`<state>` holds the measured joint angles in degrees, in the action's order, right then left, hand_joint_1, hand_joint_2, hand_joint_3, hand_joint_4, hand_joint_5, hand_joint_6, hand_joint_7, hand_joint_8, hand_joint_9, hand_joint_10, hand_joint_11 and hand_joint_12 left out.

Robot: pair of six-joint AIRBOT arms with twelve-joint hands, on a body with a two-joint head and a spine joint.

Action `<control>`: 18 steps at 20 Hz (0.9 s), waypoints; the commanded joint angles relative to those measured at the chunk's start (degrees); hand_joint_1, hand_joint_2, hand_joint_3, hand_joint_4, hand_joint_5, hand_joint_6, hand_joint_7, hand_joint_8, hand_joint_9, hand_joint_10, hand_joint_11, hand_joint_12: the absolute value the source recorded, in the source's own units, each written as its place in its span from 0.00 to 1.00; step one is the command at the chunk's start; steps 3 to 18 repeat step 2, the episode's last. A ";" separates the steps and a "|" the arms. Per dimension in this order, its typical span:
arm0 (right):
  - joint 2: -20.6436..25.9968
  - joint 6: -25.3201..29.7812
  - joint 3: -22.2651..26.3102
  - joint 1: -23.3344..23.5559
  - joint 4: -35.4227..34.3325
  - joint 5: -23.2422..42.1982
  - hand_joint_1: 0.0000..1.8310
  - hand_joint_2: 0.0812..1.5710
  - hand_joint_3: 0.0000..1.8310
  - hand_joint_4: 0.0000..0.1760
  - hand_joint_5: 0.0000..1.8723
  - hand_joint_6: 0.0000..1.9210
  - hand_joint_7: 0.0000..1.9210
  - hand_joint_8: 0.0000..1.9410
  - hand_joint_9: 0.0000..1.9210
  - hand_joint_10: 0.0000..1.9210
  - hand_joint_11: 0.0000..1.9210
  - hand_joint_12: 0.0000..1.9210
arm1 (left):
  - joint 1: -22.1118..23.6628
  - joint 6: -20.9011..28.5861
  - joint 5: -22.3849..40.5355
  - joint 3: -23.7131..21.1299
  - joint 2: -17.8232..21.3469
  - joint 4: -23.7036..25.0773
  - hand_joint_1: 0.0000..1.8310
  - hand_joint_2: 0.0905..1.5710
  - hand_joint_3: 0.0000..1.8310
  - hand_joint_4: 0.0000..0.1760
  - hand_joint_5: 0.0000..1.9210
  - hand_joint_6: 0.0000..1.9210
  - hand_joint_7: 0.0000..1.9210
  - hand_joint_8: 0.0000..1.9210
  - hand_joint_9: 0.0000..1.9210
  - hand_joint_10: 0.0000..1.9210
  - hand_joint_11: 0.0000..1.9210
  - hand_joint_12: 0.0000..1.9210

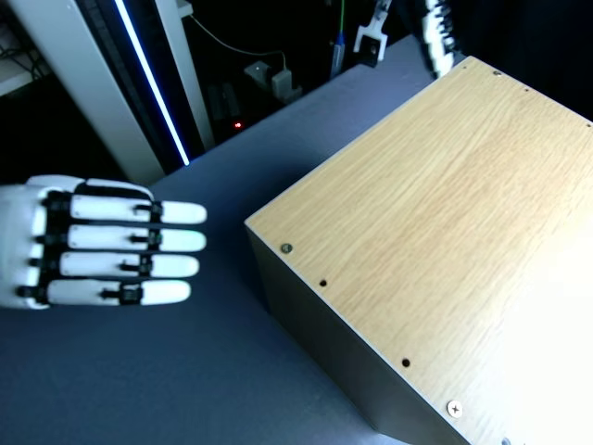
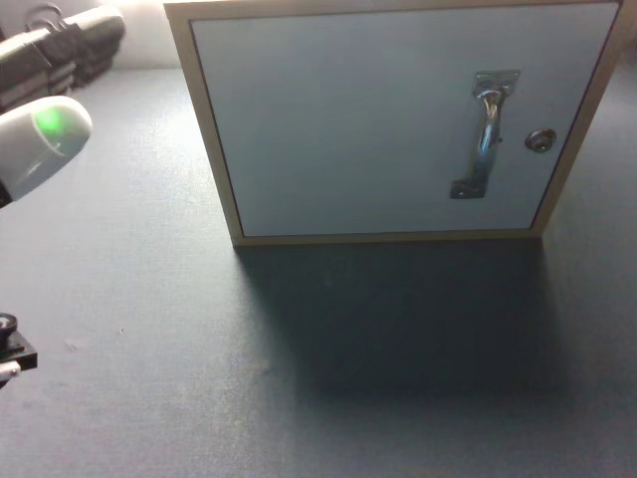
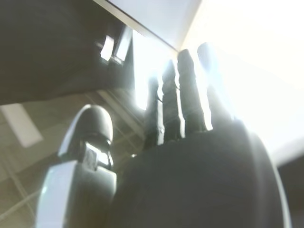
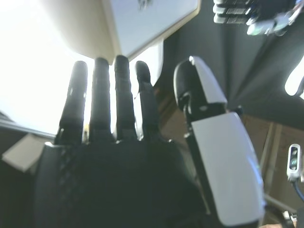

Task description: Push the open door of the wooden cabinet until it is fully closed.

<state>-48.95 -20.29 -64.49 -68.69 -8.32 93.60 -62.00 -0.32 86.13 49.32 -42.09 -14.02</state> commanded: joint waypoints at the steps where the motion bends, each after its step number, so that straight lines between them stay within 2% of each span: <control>1: 0.18 0.07 0.01 0.90 -1.48 7.42 0.45 0.88 0.00 0.00 0.19 0.00 0.19 0.00 0.17 0.00 0.03 0.26 | -0.12 0.32 8.93 -0.30 0.32 0.43 0.16 0.88 0.00 0.00 0.13 0.00 0.12 0.00 0.09 0.00 0.01 0.10; 2: 0.14 0.06 0.04 1.12 -1.37 7.42 0.46 0.89 0.00 0.00 0.19 0.00 0.19 0.00 0.18 0.00 0.04 0.23 | -0.28 0.32 9.24 -0.37 0.33 0.41 0.15 0.86 0.00 0.00 0.12 0.00 0.11 0.00 0.08 0.00 0.00 0.10; 18: 0.14 0.06 0.04 1.12 -1.37 7.42 0.46 0.89 0.00 0.00 0.19 0.00 0.19 0.00 0.18 0.00 0.04 0.23 | -0.28 0.32 9.24 -0.37 0.33 0.41 0.15 0.86 0.00 0.00 0.12 0.00 0.11 0.00 0.08 0.00 0.00 0.10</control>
